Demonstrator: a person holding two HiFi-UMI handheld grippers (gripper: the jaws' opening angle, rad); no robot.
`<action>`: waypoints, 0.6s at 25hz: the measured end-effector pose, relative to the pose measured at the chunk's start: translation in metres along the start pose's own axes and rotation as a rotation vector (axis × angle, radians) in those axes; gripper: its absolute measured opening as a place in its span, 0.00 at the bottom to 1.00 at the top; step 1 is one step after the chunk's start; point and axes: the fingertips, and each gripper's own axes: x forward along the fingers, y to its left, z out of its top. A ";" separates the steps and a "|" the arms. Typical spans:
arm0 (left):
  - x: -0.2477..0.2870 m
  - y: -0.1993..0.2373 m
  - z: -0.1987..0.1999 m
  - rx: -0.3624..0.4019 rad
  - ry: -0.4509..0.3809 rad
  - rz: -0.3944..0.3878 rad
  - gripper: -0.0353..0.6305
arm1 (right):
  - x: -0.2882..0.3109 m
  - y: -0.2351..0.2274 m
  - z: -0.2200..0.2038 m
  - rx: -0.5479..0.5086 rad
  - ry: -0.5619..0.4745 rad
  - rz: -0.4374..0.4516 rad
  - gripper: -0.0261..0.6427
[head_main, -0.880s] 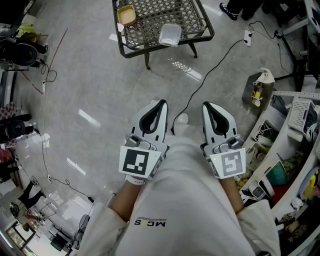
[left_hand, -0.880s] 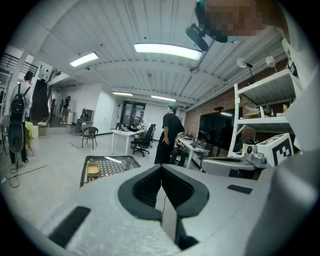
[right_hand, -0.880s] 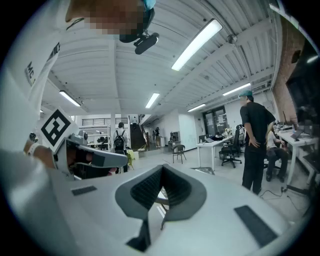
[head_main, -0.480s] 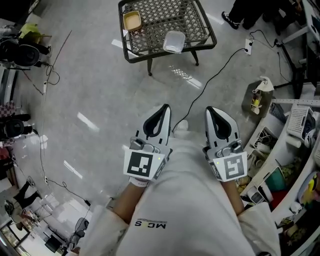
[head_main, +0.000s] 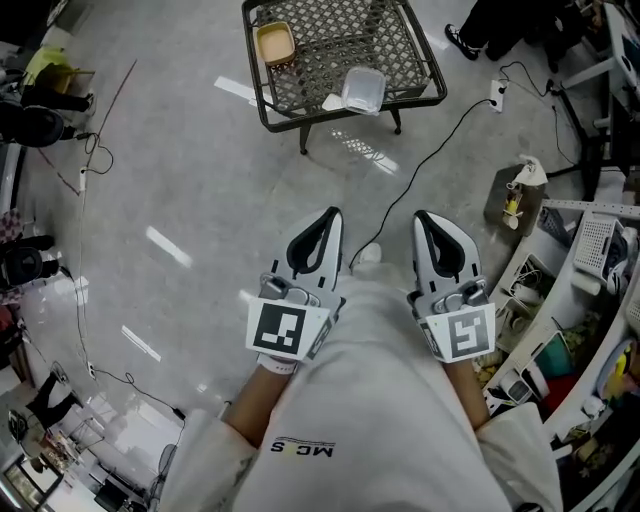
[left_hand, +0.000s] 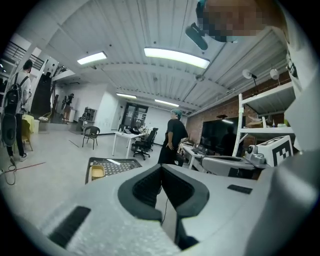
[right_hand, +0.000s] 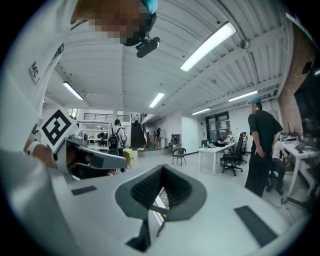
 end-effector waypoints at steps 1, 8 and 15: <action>-0.002 0.010 0.003 -0.004 -0.003 -0.005 0.09 | 0.008 0.004 0.003 0.005 0.001 -0.009 0.06; -0.006 0.087 0.023 0.006 -0.009 -0.050 0.09 | 0.061 0.019 0.028 0.024 -0.013 -0.111 0.06; -0.008 0.114 0.022 -0.009 -0.010 -0.078 0.09 | 0.070 0.021 0.023 0.065 0.005 -0.185 0.06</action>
